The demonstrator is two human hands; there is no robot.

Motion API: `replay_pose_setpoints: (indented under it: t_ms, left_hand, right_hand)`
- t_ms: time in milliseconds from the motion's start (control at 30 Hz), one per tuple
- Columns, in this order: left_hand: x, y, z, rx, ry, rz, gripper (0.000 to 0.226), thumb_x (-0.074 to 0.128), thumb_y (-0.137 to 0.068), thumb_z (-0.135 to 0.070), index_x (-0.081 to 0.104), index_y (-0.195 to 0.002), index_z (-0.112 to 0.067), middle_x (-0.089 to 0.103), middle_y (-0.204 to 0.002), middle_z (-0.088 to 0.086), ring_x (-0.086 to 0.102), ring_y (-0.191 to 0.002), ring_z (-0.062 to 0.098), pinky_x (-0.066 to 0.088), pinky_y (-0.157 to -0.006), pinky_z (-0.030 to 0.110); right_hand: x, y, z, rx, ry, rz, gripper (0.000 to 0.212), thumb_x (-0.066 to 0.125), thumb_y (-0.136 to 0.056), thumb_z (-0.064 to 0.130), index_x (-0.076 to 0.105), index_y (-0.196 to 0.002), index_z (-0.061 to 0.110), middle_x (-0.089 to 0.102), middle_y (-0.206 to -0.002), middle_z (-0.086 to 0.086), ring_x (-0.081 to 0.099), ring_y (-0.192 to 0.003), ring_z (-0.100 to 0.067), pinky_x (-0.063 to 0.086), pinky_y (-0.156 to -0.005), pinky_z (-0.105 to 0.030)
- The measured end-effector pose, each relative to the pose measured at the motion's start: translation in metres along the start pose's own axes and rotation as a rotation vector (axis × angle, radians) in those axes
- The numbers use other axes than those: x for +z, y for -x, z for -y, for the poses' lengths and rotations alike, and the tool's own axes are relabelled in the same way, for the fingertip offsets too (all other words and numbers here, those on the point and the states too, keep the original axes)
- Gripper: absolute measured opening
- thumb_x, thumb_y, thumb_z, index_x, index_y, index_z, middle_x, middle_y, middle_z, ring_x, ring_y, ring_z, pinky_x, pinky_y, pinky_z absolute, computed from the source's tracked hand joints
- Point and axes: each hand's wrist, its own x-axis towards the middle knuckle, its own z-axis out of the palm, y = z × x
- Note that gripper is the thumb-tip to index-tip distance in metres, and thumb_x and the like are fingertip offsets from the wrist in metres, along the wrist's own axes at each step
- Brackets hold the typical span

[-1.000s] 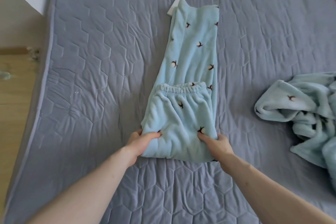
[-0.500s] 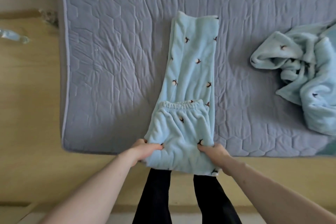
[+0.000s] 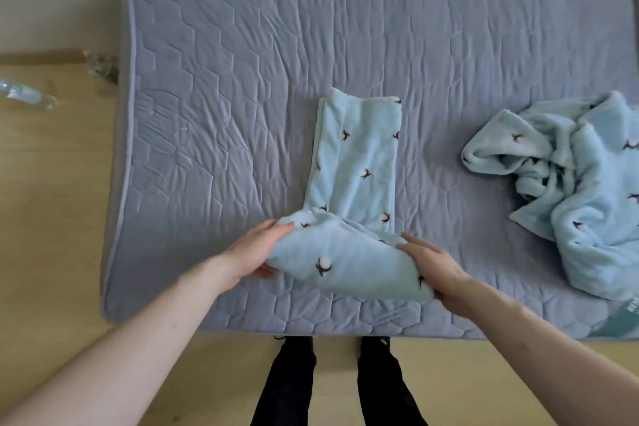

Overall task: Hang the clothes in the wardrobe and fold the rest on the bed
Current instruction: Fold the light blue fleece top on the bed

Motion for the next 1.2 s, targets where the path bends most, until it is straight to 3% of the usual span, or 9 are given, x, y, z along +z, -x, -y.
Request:
replay_pose_setpoints:
  t_ms: [67,200,367,500,633,733,900,1033,1200]
  left_hand:
    - [-0.007,-0.014,-0.030,-0.001,0.028,0.002,0.040,0.057,-0.094,-0.060,0.074,-0.116,-0.031,0.078,-0.108,0.004,0.073,-0.084,0.019,0.055,-0.058,0.028]
    - [-0.019,-0.048,-0.090,-0.020,0.101,-0.081,0.049,0.056,-0.089,-0.067,0.073,-0.106,-0.024,0.074,-0.093,0.007,0.065,-0.077,0.020,0.054,-0.064,0.029]
    - [-0.029,-0.089,-0.146,0.119,0.257,-0.165,0.052,0.053,-0.089,-0.073,0.066,-0.107,-0.026,0.077,-0.090,0.004,0.059,-0.058,0.014,0.052,-0.054,0.025]
    - [-0.014,-0.127,-0.122,0.173,0.033,-0.352,0.039,0.065,-0.090,-0.057,0.069,-0.105,-0.021,0.070,-0.107,0.005,0.067,-0.088,0.022,0.059,-0.079,0.034]
    - [0.007,-0.151,-0.065,-0.035,-0.204,-0.276,0.096,0.078,-0.077,-0.061,0.042,-0.153,-0.015,0.052,-0.150,0.006,0.053,-0.133,0.027,0.042,-0.105,0.032]
    - [0.023,-0.168,-0.033,-0.127,-0.122,-0.166,0.117,0.086,-0.063,-0.066,0.034,-0.157,-0.018,0.050,-0.151,0.001,0.052,-0.135,0.023,0.042,-0.112,0.038]
    - [0.059,-0.196,-0.019,-0.046,0.124,-0.115,0.054,0.094,-0.063,-0.048,0.067,-0.106,-0.028,0.077,-0.101,-0.009,0.073,-0.082,0.005,0.055,-0.064,0.022]
    - [0.081,-0.198,-0.004,-0.121,0.176,-0.210,0.068,0.092,-0.068,-0.047,0.052,-0.114,-0.018,0.066,-0.108,-0.002,0.067,-0.100,0.018,0.055,-0.090,0.031]
    - [0.126,-0.155,0.025,-0.117,0.299,-0.219,0.050,0.095,-0.061,-0.039,0.070,-0.100,-0.020,0.074,-0.099,-0.004,0.071,-0.091,0.014,0.055,-0.078,0.027]
  right_hand:
    - [-0.014,-0.011,0.031,0.022,-0.058,0.025,0.034,0.069,-0.093,0.037,0.074,-0.124,0.025,0.079,-0.104,0.006,0.078,-0.089,-0.018,0.064,-0.072,-0.034]
    - [-0.031,-0.030,0.096,0.016,-0.202,0.075,0.023,0.050,-0.101,0.026,0.071,-0.101,0.015,0.074,-0.075,0.000,0.072,-0.060,-0.010,0.056,-0.050,-0.022]
    - [-0.037,-0.063,0.152,-0.169,-0.592,-0.095,0.029,0.048,-0.104,0.038,0.064,-0.111,0.014,0.074,-0.102,-0.006,0.078,-0.073,-0.023,0.059,-0.052,-0.027]
    - [-0.011,-0.089,0.130,-0.173,-0.316,-0.238,0.031,0.060,-0.102,0.032,0.062,-0.126,0.012,0.072,-0.105,-0.003,0.074,-0.084,-0.022,0.062,-0.058,-0.032]
    - [0.027,-0.108,0.066,-0.056,-0.077,-0.243,0.061,0.073,-0.093,0.035,0.051,-0.144,0.011,0.067,-0.115,-0.009,0.068,-0.094,-0.027,0.060,-0.091,-0.046]
    - [0.047,-0.118,0.024,0.083,-0.145,-0.205,0.075,0.077,-0.086,0.047,0.043,-0.146,0.015,0.062,-0.109,-0.003,0.066,-0.092,-0.022,0.059,-0.089,-0.042]
    - [0.068,-0.141,-0.005,0.138,-0.384,-0.050,0.082,0.081,-0.085,0.049,0.045,-0.152,0.016,0.055,-0.142,0.001,0.059,-0.125,-0.026,0.057,-0.094,-0.041]
    - [0.068,-0.149,-0.011,0.097,-0.450,-0.049,0.071,0.081,-0.086,0.048,0.053,-0.144,0.019,0.062,-0.129,0.003,0.064,-0.114,-0.022,0.059,-0.088,-0.038]
    - [0.049,-0.145,-0.018,-0.002,-0.569,-0.153,0.056,0.087,-0.081,0.038,0.061,-0.128,0.025,0.071,-0.119,0.004,0.071,-0.103,-0.020,0.061,-0.089,-0.040]
